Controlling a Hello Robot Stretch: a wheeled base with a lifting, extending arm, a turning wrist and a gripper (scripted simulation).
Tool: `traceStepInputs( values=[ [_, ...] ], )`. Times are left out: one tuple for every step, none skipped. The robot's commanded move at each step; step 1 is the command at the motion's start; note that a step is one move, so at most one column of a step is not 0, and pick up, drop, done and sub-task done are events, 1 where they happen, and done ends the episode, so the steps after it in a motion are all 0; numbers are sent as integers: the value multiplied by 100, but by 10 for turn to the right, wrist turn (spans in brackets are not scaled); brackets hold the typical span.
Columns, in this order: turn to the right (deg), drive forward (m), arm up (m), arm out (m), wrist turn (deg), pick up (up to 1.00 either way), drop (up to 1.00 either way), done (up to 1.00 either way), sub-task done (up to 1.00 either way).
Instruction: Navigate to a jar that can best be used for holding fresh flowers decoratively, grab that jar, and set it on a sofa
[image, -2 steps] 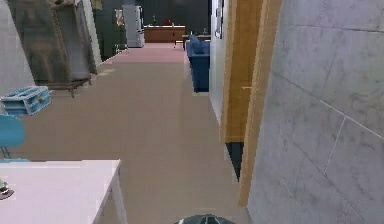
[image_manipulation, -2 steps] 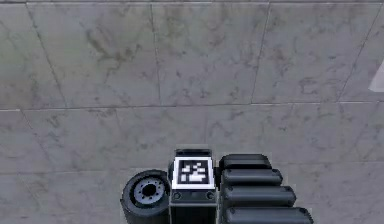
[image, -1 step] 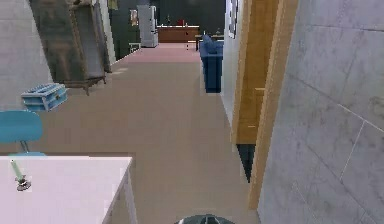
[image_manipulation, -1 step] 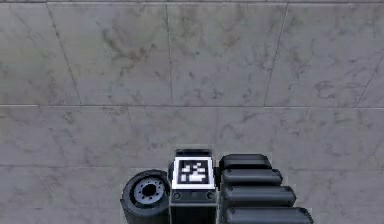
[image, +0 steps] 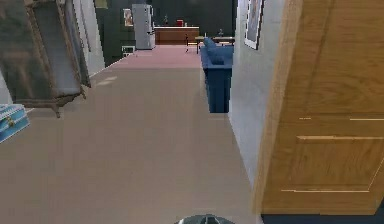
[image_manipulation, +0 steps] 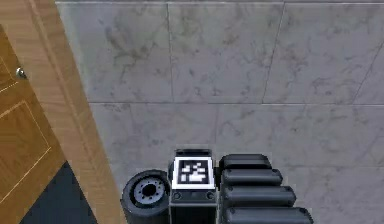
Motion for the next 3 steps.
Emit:
traceStepInputs(
  values=[
    [30, 0, 0, 0, 0, 0, 0, 0, 0],
    [0, 5, 0, 0, 0, 0, 0, 0, 0],
    [-120, 0, 0, 0, 0, 0, 0, 0, 0]
  ],
)
